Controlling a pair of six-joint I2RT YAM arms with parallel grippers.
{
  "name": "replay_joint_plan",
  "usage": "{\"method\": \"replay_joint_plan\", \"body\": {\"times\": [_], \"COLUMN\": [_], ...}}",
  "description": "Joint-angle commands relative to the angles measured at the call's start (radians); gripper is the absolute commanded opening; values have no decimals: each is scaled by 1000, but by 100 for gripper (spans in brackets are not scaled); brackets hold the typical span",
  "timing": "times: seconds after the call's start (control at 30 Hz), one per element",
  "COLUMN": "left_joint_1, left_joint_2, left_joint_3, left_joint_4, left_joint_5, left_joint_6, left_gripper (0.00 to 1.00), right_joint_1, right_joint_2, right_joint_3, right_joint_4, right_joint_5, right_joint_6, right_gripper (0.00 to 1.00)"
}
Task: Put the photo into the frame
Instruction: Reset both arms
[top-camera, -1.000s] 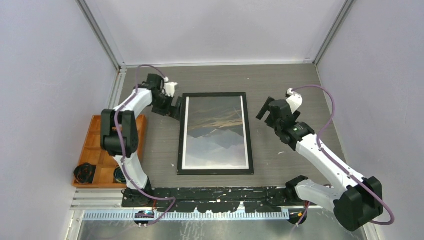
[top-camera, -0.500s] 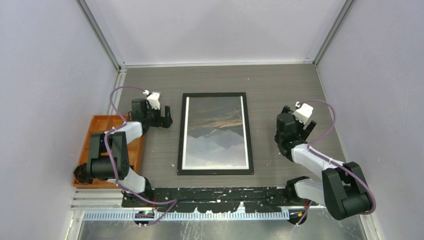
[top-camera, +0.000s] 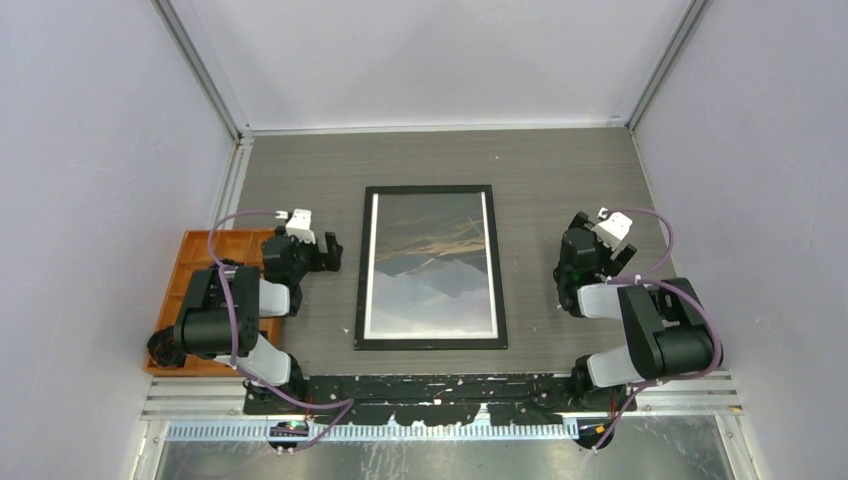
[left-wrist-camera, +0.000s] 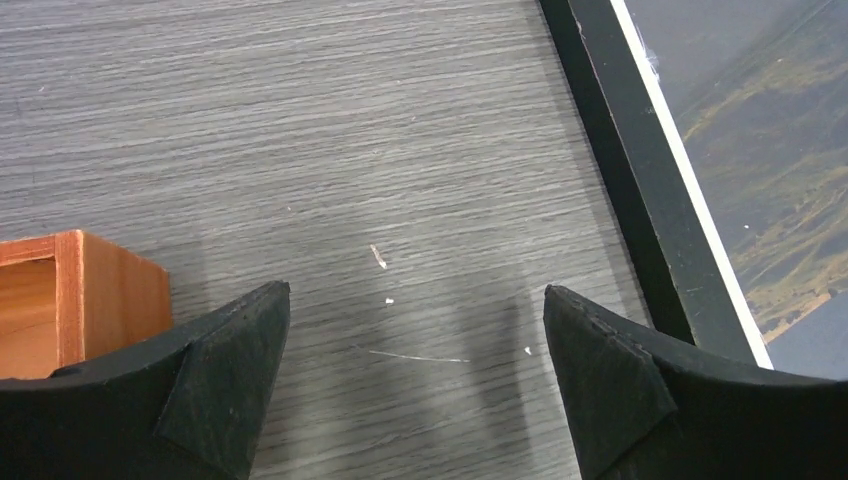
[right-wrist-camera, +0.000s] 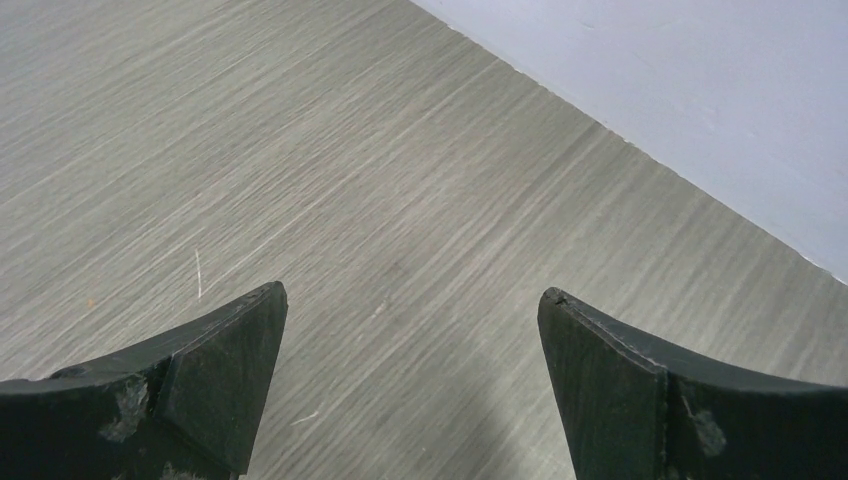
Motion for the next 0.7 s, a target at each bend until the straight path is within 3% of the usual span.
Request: {"method": "replay_joint_plan", "body": {"times": [0.0,0.07,0.13,0.17,0.37,0.43,0.53,0.6,0.67], "left_joint_1": [14,14,12,12,12,5,-42,-44,-44], "left_joint_2": [-3,10,1,7,-1,0,7,12,-6], "left_joint_3": [61,55,60,58,28,-28,-112,-95,-31], "left_joint_4": [50,84,53,67,104,225,375,355,208], "left_joint_5": [-32,-40,-35,-40,-25,52,7,-13,-20], "left_joint_6": [-19,-24,-21,-23,-19,6,76,70,62], "left_gripper": [100,100,100,100,100,100,100,100,100], "right_joint_1": [-8,-21,-72,-77,-99,-100,-99,-99,-99], "right_joint_2": [93,115,170,158,158,153,157,155,157], "right_joint_3": [26,2,-37,-26,30,28,25,26,25], "right_joint_4": [207,252,377,345,225,224,240,234,238], "right_joint_5": [-143,-337,-420,-437,-456,-455,-457,-456,-456], "right_joint_6": [-104,-143,-126,-127,-101,-104,-103,-105,-104], "right_gripper": [100,100,100,100,100,100,100,100,100]}}
